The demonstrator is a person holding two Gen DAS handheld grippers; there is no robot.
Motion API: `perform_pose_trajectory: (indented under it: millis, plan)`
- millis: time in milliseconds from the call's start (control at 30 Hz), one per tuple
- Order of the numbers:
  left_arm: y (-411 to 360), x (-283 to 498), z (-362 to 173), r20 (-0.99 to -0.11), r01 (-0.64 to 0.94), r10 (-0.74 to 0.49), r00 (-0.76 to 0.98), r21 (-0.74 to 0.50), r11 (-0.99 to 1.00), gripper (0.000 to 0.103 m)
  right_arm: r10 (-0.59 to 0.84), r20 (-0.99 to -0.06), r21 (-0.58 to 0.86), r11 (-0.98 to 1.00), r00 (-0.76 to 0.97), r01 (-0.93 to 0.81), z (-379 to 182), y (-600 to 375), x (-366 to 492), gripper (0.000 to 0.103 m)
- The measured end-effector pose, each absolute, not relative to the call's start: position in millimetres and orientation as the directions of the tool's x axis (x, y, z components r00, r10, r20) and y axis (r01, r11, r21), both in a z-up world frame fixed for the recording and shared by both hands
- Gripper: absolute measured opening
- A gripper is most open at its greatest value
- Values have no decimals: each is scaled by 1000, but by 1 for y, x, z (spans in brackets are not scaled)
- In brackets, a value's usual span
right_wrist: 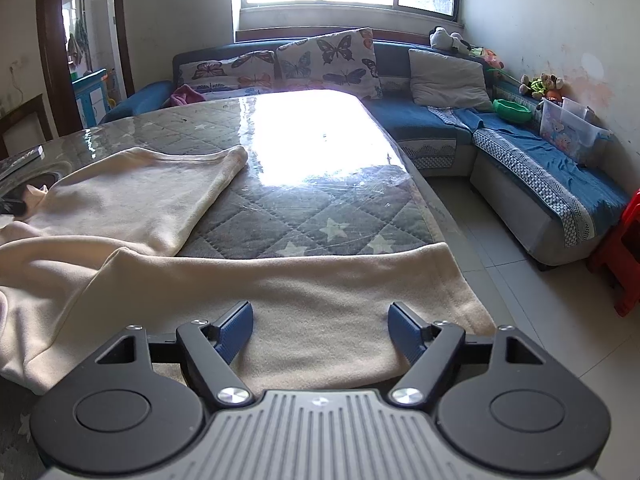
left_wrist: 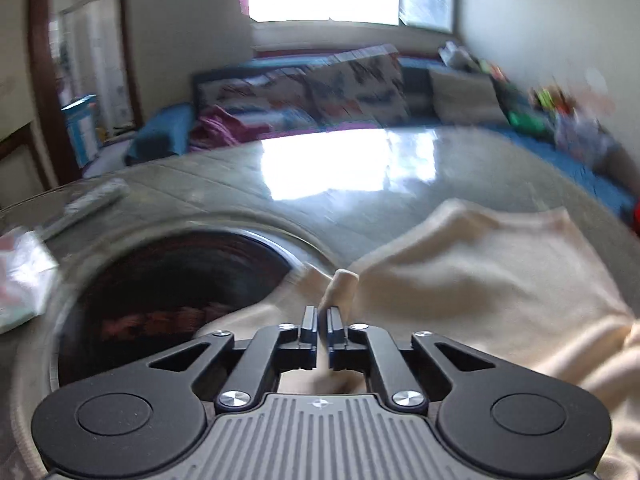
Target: Fold clothes
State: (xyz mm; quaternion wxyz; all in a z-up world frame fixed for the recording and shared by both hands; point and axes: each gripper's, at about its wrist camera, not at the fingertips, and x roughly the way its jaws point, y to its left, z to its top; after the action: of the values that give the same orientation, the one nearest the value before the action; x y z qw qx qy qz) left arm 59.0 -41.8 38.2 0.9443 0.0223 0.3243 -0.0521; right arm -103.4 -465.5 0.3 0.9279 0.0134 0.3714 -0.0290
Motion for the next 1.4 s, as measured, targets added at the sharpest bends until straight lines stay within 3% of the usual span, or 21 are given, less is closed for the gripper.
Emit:
perform_pose_trajectory:
  millis: [267, 367, 500, 600, 667, 700, 767, 833, 900, 933, 967, 1033, 1267, 1400]
  plan:
    - [59, 25, 67, -546, -174, 124, 828, -40, 984, 0, -60, -688, -21, 998, 723, 63, 3, -461, -102, 77]
    - [68, 14, 66, -566, -145, 99, 818, -37, 989, 0, -60, -686, -27, 998, 725, 57, 5, -457, -102, 77]
    - [28, 11, 60, -576, 15, -13, 817, -2, 1000, 5, -52, -687, -30, 999, 724, 42, 6, -449, -100, 77]
    - [-9, 22, 52, -589, 117, -89, 803, 11, 993, 17, -41, -689, -25, 999, 724, 33, 6, -444, -99, 77]
    - [-31, 34, 46, -599, 173, -124, 791, 24, 985, 40, -35, -688, -22, 999, 725, 27, 7, -441, -99, 77]
    - [-41, 39, 42, -605, 198, -139, 784, 31, 980, 46, -32, -687, -22, 999, 725, 23, 7, -440, -99, 77]
    - [-47, 47, 36, -618, 204, -136, 774, 40, 978, 51, -27, -686, -23, 1000, 727, 16, 9, -438, -99, 77]
    - [-52, 55, 30, -631, 211, -133, 764, 49, 976, 50, -24, -683, -25, 1000, 730, 10, 10, -437, -100, 77]
    - [-58, 62, 24, -644, 217, -130, 754, 58, 974, 35, -23, -680, -28, 1000, 733, 5, 12, -436, -100, 77]
    - [-61, 66, 21, -650, 221, -128, 749, 62, 973, 18, -22, -678, -31, 1000, 735, 1, 13, -435, -100, 77]
    - [-63, 69, 18, -655, 222, -126, 745, 64, 973, 10, -22, -677, -32, 999, 736, 0, 13, -435, -100, 77]
    - [-50, 68, 22, -640, 180, -110, 760, 44, 983, 4, -21, -674, -35, 999, 738, -3, 14, -436, -101, 77]
    - [33, 46, 52, -560, -79, 51, 827, -26, 997, 3, 23, -664, -26, 998, 747, -54, 25, -430, -103, 77]
    - [88, 35, 53, -585, -216, 132, 800, -77, 973, 2, 116, -659, 4, 989, 743, -151, 35, -414, -103, 77]
